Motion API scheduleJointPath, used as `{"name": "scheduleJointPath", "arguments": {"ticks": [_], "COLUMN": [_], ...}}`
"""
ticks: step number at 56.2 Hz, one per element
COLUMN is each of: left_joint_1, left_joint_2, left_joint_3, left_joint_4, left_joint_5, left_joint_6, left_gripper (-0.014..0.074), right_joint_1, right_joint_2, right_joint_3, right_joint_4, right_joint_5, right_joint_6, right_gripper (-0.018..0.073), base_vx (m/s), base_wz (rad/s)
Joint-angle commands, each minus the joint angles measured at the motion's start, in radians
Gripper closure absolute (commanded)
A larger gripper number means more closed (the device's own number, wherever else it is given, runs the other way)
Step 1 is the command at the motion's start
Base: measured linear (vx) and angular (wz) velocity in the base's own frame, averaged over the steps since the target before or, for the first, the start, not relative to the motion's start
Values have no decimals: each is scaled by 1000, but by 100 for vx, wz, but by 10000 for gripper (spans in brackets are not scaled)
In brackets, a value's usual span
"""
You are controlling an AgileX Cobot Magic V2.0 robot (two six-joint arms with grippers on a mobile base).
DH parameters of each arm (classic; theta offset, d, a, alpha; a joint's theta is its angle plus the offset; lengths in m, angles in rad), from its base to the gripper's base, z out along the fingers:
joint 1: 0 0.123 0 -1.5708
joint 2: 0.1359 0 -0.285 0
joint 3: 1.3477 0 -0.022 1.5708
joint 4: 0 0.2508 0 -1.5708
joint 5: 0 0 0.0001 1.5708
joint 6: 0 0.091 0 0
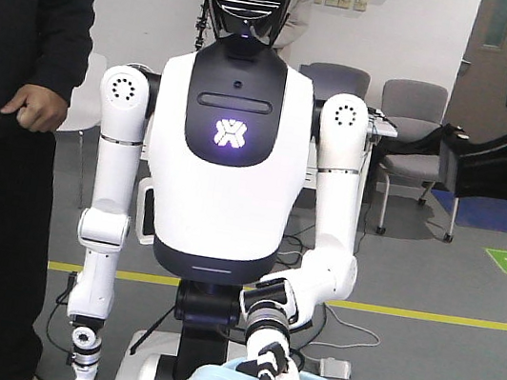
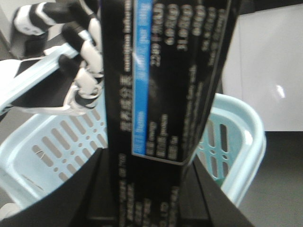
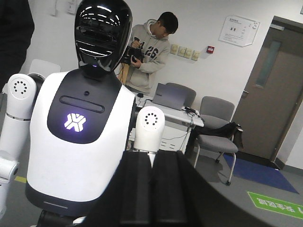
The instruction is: Pick snacks and fruit into basket
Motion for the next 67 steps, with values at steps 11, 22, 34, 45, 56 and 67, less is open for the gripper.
{"name": "scheduleJointPath", "arguments": {"ticks": [11,22,34,45,56,67], "left_joint_1": [-49,-61,-62,-62,-63,-64], "left_joint_2": [-30,-30,-30,-30,-30,-30], "left_joint_3": [-43,-92,-95,-98,-98,-98], "left_joint_4": [-33,-33,-39,-39,-21,-20], "left_joint_5": [69,82,94,97,135,156], "left_joint_6": [8,4,4,4,5,8], "left_gripper": [594,594,594,594,594,594], "right_joint_1": [-5,-5,-5,-5,-5,-5], "right_joint_2": [-6,-6,-6,-6,-6,-6], "right_joint_3": [-30,-30,-30,-30,-30,-30], "right_joint_4": [-74,-72,-73,-73,-73,-73], "right_joint_5": [-32,-21,-21,-21,-21,-21], "right_joint_6": [-9,-9,-9,-9,-9,-8], "right_gripper": [566,566,566,566,566,566], "base_vx": [0,0,0,0,0,0], "base_wz": [0,0,0,0,0,0]}}
